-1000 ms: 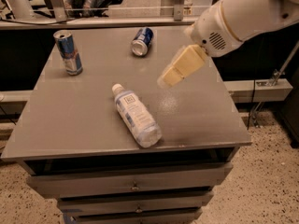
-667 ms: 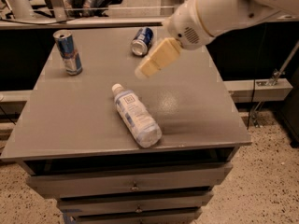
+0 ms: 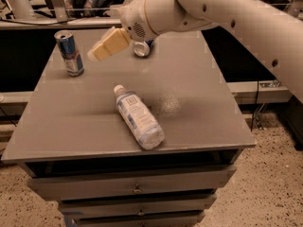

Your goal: Knock redbull can over

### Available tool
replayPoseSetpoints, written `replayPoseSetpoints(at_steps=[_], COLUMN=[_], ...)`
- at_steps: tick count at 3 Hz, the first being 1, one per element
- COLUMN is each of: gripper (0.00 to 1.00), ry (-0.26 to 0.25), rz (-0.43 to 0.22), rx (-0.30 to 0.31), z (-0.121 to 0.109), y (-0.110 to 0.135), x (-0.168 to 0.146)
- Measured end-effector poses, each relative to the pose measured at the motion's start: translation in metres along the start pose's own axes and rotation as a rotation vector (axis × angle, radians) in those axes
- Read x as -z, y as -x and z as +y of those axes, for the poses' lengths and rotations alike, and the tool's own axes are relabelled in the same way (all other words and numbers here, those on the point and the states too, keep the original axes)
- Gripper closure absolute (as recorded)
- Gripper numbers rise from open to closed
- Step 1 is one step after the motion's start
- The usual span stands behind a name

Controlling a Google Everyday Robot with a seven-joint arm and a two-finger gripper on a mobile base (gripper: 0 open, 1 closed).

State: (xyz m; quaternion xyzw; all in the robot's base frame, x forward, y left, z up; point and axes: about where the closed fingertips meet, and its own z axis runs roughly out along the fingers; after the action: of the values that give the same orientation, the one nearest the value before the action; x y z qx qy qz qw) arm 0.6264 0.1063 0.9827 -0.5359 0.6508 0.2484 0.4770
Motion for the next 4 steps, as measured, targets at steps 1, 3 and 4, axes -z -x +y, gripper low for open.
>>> replayPoseSetpoints(at_steps=[1,3,4], gripper=[0.0,0.0,0.0], ry=[-0.004,-0.034,-0.057], rz=[-0.118,-0.13,-0.153], rx=[0.001,-0.004,-0.005], z=[-0.001,-0.006,-0.006], y=[0.022,0.024,0.009], x=[-0.066,-0.068,-0.083])
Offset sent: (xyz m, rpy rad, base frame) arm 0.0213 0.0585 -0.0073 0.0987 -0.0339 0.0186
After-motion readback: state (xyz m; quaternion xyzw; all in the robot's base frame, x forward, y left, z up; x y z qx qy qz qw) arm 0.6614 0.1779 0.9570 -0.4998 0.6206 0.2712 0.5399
